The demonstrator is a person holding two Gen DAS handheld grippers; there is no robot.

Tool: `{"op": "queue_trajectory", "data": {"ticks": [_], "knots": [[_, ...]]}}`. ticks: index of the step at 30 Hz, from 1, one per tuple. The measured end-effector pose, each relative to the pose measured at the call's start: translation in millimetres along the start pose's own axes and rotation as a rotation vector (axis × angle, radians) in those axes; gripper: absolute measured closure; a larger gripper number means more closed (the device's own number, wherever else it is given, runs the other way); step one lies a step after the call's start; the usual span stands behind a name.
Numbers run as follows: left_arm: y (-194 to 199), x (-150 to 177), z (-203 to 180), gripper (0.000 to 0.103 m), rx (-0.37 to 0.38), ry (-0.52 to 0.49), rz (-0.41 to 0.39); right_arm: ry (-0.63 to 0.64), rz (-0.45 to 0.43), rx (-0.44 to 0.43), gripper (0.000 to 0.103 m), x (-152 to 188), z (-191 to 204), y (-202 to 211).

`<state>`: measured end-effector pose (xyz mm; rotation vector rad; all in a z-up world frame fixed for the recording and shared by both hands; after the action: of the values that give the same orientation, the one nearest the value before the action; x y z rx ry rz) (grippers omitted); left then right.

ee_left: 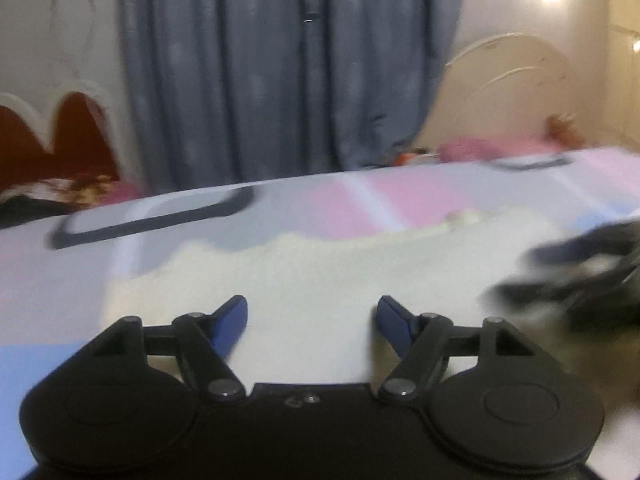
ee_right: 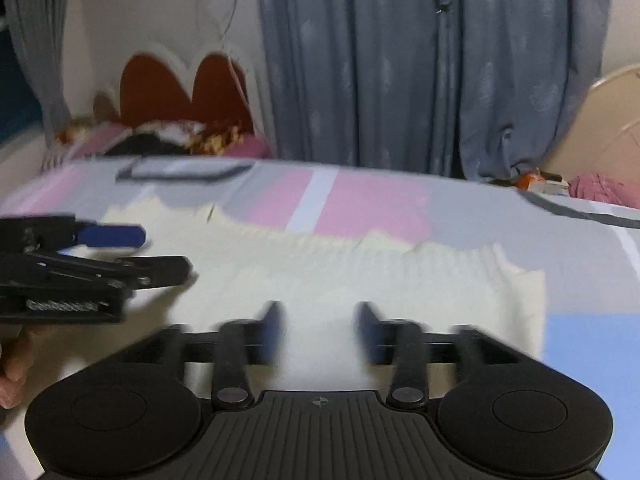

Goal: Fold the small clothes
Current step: 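Open both tools and smooth the folded sweater flat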

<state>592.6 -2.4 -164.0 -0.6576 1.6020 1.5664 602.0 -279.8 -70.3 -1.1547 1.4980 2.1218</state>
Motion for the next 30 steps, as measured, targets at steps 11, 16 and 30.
{"op": "queue_trajectory", "data": {"ticks": [11,16,30], "knots": [[53.2,10.8,-16.1,0.027,0.075,0.106,-0.073,-0.067,-0.061,-0.03,0.057,8.4,-7.9,49.5],[37.7,42.9,-46.5,0.022,0.06,-0.006,0.002,0.064,-0.026,-0.034,0.057,42.1,33.6,31.3],[92.4,71.3,20.8,0.027,-0.058,0.111,0.022,-0.053,-0.001,0.089,0.057,75.2,5.8,85.9]]}}
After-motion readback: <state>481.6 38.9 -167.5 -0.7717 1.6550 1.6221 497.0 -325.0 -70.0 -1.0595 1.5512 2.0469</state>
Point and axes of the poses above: each gripper's, at about its wrist camera, not at the fingertips, and y roughly against the way its jaws point, z to its left, x to its underside, the point moved 8 cm from there along -y, roughly the way its jaws point, and after that the axes turned 2 degrees about y, right-handed, at the moved point
